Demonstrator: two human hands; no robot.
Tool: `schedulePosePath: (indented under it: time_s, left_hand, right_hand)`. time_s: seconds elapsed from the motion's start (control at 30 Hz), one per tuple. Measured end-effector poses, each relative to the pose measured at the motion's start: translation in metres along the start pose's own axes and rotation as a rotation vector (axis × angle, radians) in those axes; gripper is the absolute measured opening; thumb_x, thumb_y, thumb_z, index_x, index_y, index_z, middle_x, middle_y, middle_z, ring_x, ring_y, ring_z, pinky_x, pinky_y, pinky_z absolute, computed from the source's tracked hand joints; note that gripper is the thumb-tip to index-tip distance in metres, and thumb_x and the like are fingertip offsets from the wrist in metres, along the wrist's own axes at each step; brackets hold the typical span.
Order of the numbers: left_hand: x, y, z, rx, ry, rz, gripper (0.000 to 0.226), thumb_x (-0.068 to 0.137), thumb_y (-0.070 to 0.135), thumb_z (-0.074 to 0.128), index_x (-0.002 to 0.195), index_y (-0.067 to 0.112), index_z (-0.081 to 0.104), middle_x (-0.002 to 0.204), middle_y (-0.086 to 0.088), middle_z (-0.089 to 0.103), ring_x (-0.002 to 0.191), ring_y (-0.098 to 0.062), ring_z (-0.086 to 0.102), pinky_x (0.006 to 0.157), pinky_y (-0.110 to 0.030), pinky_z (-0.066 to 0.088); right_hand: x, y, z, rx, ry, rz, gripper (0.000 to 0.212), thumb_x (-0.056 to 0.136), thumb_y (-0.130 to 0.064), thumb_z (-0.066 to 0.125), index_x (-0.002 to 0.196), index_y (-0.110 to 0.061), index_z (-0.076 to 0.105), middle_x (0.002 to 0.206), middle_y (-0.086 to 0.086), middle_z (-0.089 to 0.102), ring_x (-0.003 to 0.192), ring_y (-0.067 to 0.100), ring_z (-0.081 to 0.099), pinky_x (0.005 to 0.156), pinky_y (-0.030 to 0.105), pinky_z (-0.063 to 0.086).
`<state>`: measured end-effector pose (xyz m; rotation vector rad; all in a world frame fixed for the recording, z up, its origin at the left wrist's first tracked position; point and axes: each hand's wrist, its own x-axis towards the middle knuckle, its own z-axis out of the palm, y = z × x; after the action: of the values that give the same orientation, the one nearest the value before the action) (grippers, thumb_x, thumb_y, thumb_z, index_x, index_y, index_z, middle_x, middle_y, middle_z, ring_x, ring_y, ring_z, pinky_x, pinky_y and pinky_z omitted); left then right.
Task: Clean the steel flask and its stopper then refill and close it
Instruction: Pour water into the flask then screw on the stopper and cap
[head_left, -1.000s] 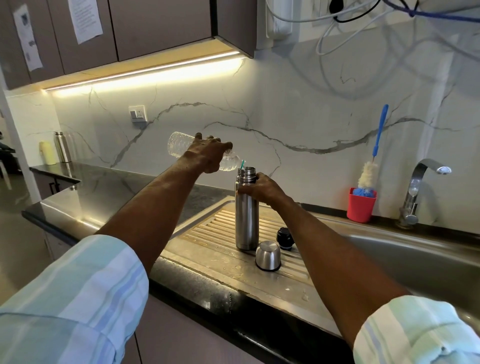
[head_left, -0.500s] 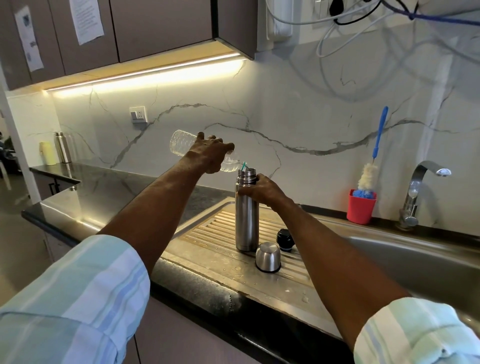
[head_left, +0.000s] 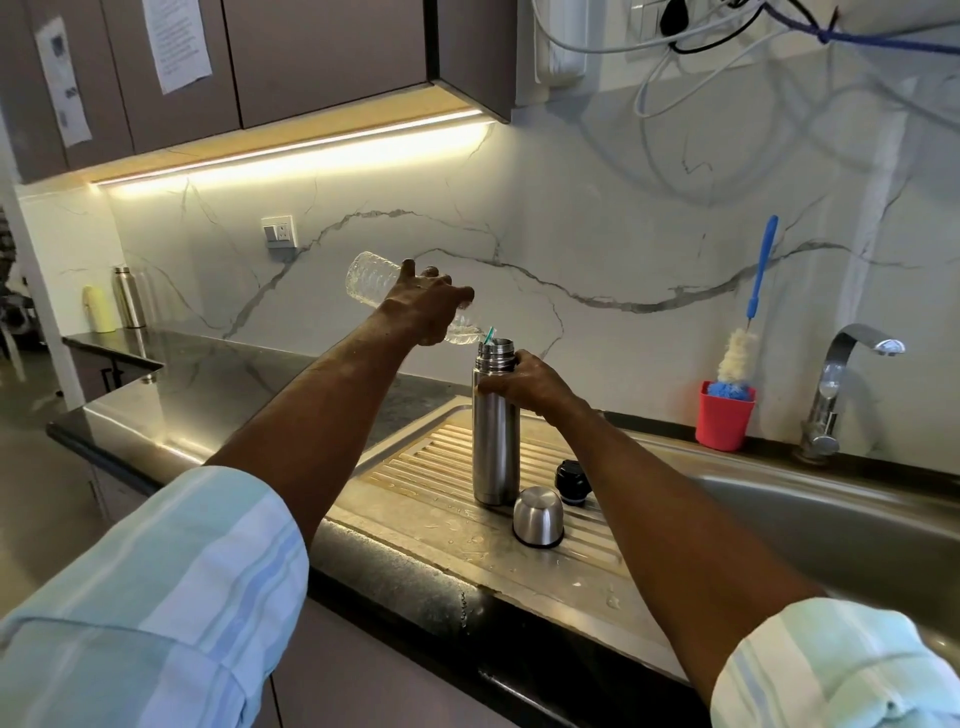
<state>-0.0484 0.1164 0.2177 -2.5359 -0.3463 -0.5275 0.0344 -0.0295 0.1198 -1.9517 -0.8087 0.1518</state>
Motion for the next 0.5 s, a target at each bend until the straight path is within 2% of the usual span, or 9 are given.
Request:
schedulePosePath:
  time_s: [0.27,0.5]
  left_hand:
    - [0.001,0.006,-0.007,0.101,0.059,0.027,0.056,0.088,0.011,0.061,0.138,0.030,0.047,0.132,-0.007,0.055,0.132,-0.029,0.038,0.115,-0.050,0.015]
    - [0.002,0.013,-0.013,0.235,0.099,0.053,0.058,0.087,0.012,0.062,0.140,0.030,0.046,0.143,-0.011,0.040,0.141,-0.034,0.023,0.119,-0.052,0.011]
  right_hand:
    - [0.000,0.001,0.000,0.001,-0.002,-0.010,0.059,0.082,-0.026,0.075,0.134,-0.014,0.047,0.124,0.010,0.059,0.111,0.025,0.058,0.095,0.039,0.049]
    - [0.002,0.001,0.000,0.000,0.000,-0.005,0.064,0.082,-0.029,0.076,0.136,-0.014,0.046,0.127,0.011,0.059,0.112,0.025,0.057,0.093,0.036,0.049]
